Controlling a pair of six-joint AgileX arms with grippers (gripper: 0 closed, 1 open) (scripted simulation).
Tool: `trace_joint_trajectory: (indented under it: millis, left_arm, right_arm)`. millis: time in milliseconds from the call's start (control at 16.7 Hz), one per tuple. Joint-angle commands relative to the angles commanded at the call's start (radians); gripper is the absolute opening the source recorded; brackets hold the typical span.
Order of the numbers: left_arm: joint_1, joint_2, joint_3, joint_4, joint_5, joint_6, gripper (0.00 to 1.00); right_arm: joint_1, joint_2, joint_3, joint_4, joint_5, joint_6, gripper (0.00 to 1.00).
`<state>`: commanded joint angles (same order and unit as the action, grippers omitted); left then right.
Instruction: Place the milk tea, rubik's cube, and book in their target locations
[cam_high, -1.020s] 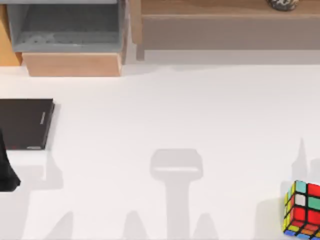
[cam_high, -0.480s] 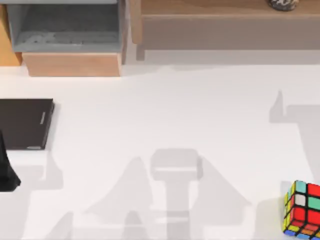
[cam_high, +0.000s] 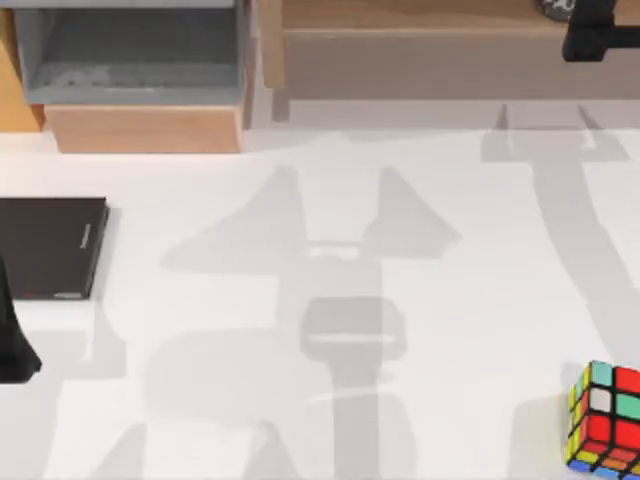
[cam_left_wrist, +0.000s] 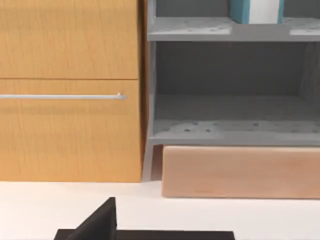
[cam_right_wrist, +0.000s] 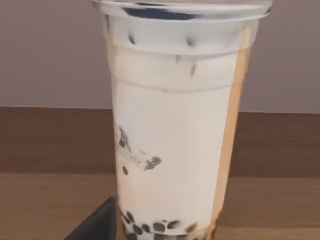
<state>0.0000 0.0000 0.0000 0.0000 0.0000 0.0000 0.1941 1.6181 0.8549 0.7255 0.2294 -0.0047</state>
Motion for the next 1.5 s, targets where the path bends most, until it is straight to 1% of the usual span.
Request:
trace_joint_trajectory:
  millis: [240, 540, 780, 1260, 1500]
  left_arm:
    - [0.0, 0.0, 0.0, 0.0, 0.0, 0.0, 1.0]
    - [0.0, 0.0, 0.0, 0.0, 0.0, 0.0, 1.0]
    - [0.0, 0.0, 0.0, 0.0, 0.0, 0.0, 1.0]
    - [0.0, 0.0, 0.0, 0.0, 0.0, 0.0, 1.0]
    - [0.0, 0.0, 0.0, 0.0, 0.0, 0.0, 1.0]
  right_arm:
    - [0.024, 0.181, 0.111, 0.096, 0.025, 0.006, 1.0]
    - [0.028, 0.207, 0.129, 0.113, 0.028, 0.008, 1.0]
    - [0.02, 0.233, 0.164, 0.101, 0.021, 0.008, 1.0]
    - [-0.015, 0.443, 0.473, 0.008, -0.01, 0.006, 1.0]
    - [-0.019, 0.464, 0.503, -0.003, -0.014, 0.006, 1.0]
